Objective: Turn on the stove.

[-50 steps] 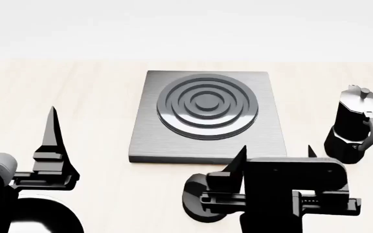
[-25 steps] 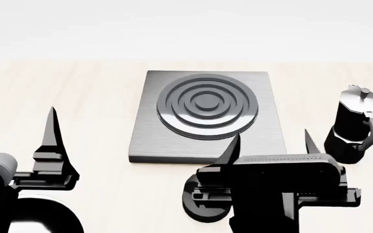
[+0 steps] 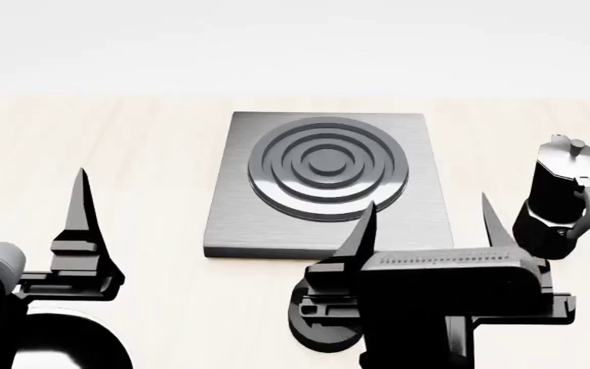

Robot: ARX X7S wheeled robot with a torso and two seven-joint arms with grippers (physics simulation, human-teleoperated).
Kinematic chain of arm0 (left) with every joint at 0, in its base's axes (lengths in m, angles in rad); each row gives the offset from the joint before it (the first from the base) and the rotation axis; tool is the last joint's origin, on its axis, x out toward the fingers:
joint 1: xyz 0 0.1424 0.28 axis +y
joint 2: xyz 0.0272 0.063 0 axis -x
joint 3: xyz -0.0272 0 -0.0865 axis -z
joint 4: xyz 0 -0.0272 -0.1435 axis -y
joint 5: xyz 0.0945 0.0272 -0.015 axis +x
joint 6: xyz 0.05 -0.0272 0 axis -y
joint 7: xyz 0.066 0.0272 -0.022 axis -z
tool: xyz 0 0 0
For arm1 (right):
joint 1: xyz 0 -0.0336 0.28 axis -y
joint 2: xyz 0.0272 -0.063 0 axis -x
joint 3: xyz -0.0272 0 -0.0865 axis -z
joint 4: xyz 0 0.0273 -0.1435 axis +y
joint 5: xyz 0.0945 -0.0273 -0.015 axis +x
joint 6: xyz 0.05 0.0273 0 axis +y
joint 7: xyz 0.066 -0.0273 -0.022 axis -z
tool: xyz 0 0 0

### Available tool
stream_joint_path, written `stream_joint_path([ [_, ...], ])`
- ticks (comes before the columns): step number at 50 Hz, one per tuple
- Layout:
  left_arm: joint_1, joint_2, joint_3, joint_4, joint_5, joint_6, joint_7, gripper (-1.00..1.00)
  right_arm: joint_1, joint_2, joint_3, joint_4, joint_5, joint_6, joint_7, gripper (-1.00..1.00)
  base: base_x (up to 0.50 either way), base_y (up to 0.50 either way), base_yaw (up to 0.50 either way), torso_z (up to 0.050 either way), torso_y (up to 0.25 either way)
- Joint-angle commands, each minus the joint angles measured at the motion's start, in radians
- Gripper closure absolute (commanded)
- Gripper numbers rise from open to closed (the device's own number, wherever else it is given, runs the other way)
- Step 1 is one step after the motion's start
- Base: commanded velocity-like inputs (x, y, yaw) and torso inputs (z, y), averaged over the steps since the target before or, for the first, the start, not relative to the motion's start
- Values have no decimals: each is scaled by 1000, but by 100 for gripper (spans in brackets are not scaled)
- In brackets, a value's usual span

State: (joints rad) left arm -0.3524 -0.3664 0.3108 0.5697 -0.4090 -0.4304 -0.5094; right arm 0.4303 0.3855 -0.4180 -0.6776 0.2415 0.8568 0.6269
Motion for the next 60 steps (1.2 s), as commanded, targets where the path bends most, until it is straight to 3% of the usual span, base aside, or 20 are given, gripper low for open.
stream_joint_path([
  [1,-1,-1,2,3,-1,0,-5,-100,1,14,-20,-4,-20,-16,5,-100,0,0,0,0,0],
  [60,-5,-13,13,12,-12,2,-17,-100,37,70,-134,-80,-139,-24,45,-100,0,0,0,0,0],
])
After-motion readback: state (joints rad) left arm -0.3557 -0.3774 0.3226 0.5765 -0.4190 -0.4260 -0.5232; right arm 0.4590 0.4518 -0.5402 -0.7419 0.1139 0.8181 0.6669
